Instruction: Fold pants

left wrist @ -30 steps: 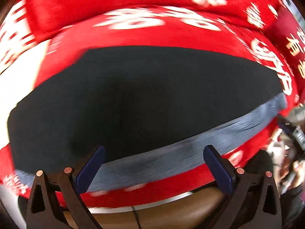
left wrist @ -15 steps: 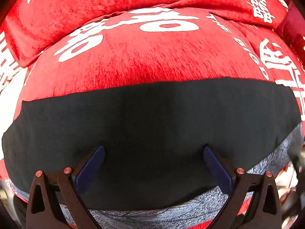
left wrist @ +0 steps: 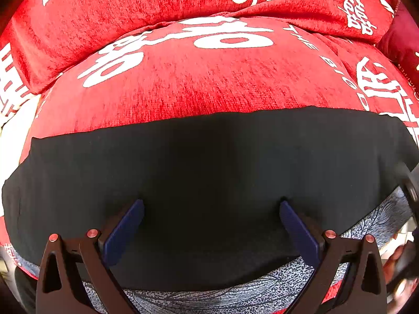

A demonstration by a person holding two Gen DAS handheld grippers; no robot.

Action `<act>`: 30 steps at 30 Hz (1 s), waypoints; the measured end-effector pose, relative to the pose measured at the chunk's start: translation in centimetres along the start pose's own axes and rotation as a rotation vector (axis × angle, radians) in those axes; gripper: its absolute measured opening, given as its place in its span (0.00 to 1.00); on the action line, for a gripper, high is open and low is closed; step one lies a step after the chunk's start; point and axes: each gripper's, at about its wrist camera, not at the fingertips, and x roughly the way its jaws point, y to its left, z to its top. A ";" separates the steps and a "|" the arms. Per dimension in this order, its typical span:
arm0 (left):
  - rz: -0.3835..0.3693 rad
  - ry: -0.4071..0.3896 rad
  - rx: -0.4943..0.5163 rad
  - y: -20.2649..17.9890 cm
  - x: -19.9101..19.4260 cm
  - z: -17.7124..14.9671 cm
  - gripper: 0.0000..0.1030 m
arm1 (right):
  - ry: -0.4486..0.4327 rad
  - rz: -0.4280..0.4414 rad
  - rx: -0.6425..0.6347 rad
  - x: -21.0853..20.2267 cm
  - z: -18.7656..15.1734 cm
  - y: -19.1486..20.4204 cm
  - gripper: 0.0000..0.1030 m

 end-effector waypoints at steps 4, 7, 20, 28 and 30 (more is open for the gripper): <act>0.012 -0.007 0.003 -0.2 0.1 -0.1 1.00 | 0.035 0.004 0.026 0.0 0.6 0.0 0.27; 0.016 -0.008 0.008 -0.3 0.3 0.0 1.00 | -0.007 0.007 -0.025 -1.9 1.0 2.1 0.19; -0.109 0.083 -0.122 6.5 -2.3 2.3 1.00 | -0.092 -0.049 -0.346 -6.3 1.9 15.7 0.18; -0.183 0.081 -0.258 18.1 -2.9 -0.2 1.00 | -0.121 -0.072 -0.550 -4.8 -2.2 25.9 0.18; -0.191 0.073 -0.299 20.8 -3.2 -1.4 1.00 | -0.114 -0.084 -0.611 -3.5 -4.1 28.7 0.18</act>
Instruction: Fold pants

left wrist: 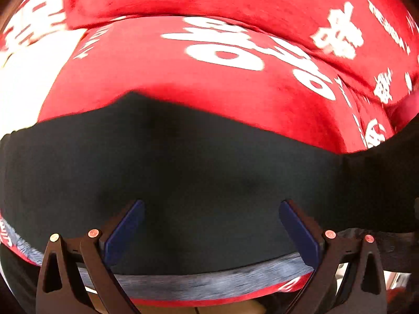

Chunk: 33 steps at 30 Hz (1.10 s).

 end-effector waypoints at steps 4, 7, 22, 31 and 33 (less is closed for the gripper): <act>-0.022 -0.027 -0.072 5.2 -1.3 -0.5 1.00 | 0.033 -0.036 -0.176 2.2 -1.2 6.6 0.18; -0.039 -0.033 -0.123 8.3 -1.8 -0.5 1.00 | 0.080 -0.046 -0.354 4.5 -3.1 11.7 0.18; -0.115 -0.075 -0.171 12.1 -3.3 -0.5 1.00 | 0.206 -0.109 -0.632 4.9 -6.7 19.4 0.70; -0.051 -0.083 -0.067 8.1 -4.1 -0.3 1.00 | 0.212 0.103 -0.116 -0.2 -1.5 7.7 0.77; -0.021 -0.075 0.007 5.6 -3.7 -0.7 1.00 | 0.281 0.104 0.080 1.9 -1.7 2.9 0.77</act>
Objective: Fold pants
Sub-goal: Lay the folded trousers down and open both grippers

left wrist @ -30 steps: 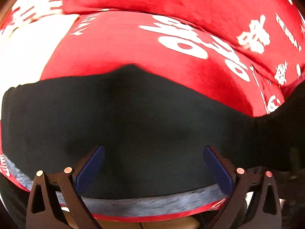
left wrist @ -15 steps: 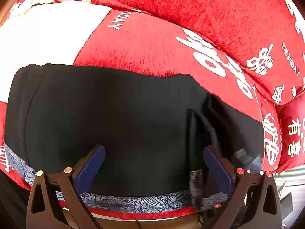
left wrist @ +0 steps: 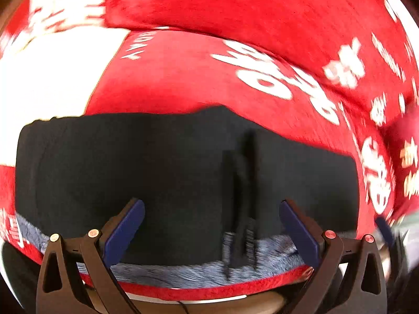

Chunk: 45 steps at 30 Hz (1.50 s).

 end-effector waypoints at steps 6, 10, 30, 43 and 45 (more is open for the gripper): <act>0.156 0.092 0.137 -3.2 3.4 -3.0 1.00 | 0.212 0.182 0.215 4.5 -3.9 -3.7 0.77; 0.138 0.107 0.109 -2.7 4.3 -3.4 1.00 | 0.202 0.126 0.113 4.1 -3.8 -2.0 0.77; 0.133 0.078 0.108 -2.4 4.4 -3.8 1.00 | 0.224 -0.020 0.055 11.2 6.2 -2.9 0.97; 0.137 0.058 0.114 -2.6 4.4 -4.0 1.00 | 0.196 -0.178 0.051 6.1 -2.7 -2.4 0.97; 0.135 0.053 0.114 -2.6 4.3 -4.1 1.00 | 0.157 -0.179 0.041 5.0 -2.3 -1.8 0.96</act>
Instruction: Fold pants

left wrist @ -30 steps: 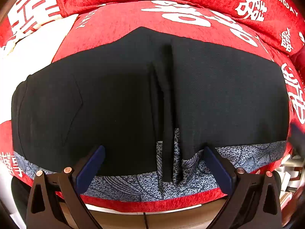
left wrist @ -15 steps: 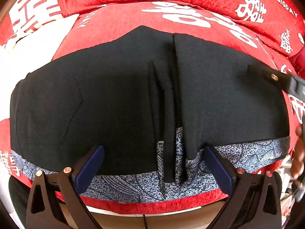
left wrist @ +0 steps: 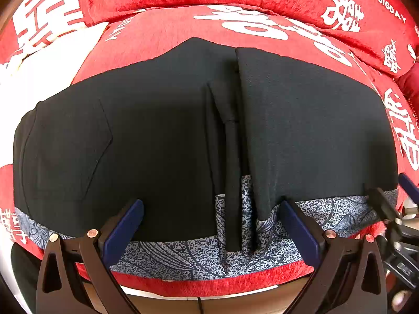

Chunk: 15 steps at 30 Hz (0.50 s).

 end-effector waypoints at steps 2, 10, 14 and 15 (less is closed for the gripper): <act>0.000 -0.006 0.002 0.0 0.0 -0.1 1.00 | -0.064 -0.015 -0.025 -1.0 -0.1 0.7 0.96; -0.021 -0.019 0.011 0.3 -0.2 -0.3 1.00 | -0.004 -0.013 -0.045 0.1 0.3 1.7 0.97; -0.022 -0.035 0.021 0.3 -0.2 -0.4 1.00 | -0.047 -0.033 -0.035 -0.5 1.9 2.3 0.97; -0.024 -0.034 0.022 0.4 -0.3 -0.4 1.00 | -0.044 -0.035 -0.037 -0.1 2.2 2.5 0.97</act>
